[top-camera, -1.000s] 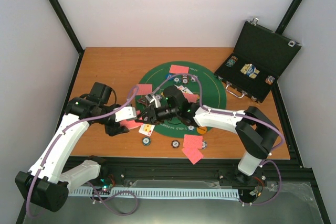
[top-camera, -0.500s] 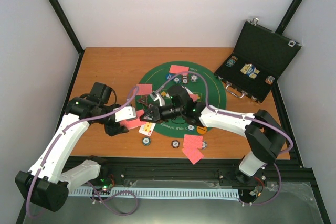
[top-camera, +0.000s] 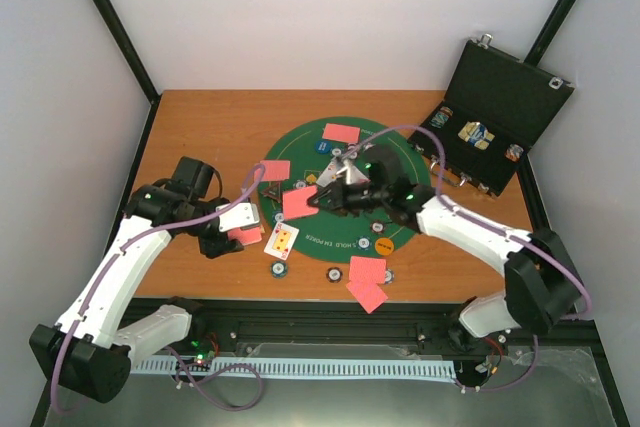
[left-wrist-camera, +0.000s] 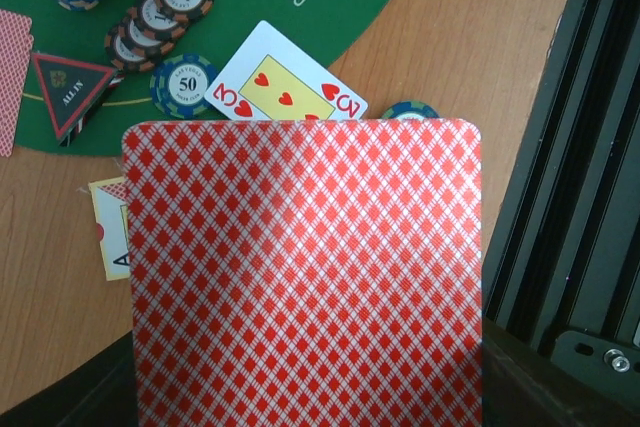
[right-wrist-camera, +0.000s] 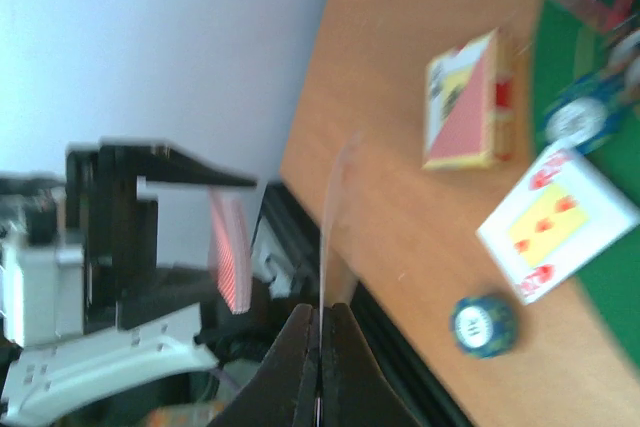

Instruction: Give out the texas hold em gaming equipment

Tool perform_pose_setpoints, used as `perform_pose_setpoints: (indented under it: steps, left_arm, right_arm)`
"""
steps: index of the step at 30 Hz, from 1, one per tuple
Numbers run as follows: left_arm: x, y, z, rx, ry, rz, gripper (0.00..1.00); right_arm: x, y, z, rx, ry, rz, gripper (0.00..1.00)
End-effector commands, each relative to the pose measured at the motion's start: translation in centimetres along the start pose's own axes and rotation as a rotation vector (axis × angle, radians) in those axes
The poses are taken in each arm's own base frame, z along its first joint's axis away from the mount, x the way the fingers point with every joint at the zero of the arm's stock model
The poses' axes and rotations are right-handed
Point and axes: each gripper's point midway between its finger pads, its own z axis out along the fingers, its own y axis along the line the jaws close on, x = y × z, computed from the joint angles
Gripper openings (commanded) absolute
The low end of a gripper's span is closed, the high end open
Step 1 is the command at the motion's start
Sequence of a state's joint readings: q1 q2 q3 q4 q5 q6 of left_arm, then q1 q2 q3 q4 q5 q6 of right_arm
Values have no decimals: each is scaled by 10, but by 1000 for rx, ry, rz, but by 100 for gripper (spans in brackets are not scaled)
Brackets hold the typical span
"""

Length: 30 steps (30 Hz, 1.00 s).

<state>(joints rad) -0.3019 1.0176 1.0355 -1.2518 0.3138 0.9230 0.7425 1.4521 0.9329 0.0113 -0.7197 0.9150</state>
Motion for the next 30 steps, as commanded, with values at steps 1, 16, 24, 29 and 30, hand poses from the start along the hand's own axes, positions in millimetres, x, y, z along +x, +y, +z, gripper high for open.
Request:
perform_pose_setpoints:
  steps: [1, 16, 24, 29, 30]
  left_arm:
    - [4, 8, 4, -34, 20, 6, 52]
    - [55, 32, 19, -88, 75, -124, 52]
    - [101, 51, 30, -92, 108, -244, 51]
    - [127, 65, 37, -122, 122, -302, 52]
    - [131, 65, 40, -122, 131, -307, 52]
  right_arm:
    - [-27, -41, -56, 104, -86, 37, 3]
    - [-103, -208, -133, 491, -154, 227, 3]
    - [-118, -240, -119, 517, -129, 265, 3]
    - [-112, -258, -116, 553, -103, 302, 10]
    - [-109, -261, -117, 561, -99, 310, 13]
